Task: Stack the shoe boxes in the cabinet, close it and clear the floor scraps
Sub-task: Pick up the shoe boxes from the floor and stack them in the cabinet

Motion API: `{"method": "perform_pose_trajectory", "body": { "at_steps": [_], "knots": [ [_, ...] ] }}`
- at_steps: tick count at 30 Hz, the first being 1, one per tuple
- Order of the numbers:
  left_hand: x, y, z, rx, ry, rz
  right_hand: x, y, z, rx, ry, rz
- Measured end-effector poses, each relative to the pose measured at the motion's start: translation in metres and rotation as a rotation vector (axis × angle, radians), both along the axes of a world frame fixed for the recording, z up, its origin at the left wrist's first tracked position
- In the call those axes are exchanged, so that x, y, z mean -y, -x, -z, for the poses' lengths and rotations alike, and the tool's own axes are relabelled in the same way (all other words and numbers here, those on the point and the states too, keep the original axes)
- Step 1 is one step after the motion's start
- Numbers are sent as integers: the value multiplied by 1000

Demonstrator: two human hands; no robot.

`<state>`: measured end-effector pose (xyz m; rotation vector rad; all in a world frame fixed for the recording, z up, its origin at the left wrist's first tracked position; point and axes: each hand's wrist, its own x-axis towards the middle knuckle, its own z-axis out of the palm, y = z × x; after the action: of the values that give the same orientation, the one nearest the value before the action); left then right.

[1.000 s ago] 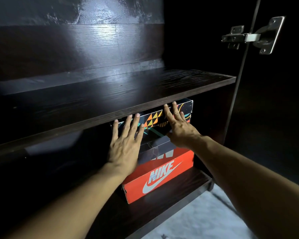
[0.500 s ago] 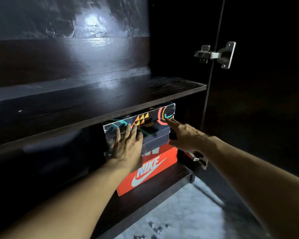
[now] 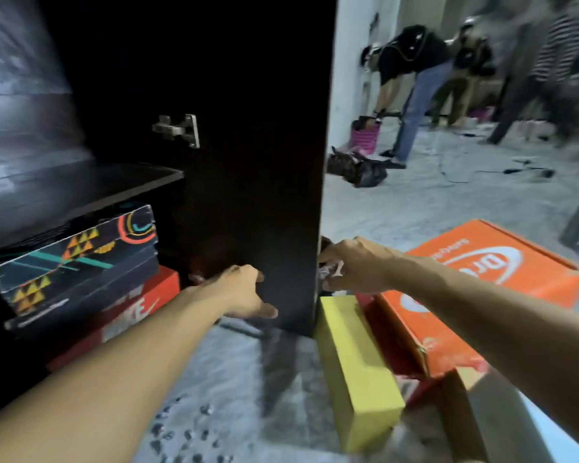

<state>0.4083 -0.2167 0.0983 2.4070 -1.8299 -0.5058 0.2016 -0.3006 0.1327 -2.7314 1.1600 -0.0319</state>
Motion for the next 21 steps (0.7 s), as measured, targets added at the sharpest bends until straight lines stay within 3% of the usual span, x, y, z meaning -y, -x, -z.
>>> {"method": "perform_pose_trajectory", "body": {
  "at_steps": [7,12,17,21],
  "knots": [
    [23,188,-7,-7,-16,448,-55,209,10,-33,-113,374],
    [17,311,12,-71,-37,655,-111,326,36,-42,-204,660],
    [11,389,51,-206,-112,551,-148,392,84,12,-313,882],
    [4,407,94,-281,-48,407,-149,424,120,114,-288,1037]
  ]
}}
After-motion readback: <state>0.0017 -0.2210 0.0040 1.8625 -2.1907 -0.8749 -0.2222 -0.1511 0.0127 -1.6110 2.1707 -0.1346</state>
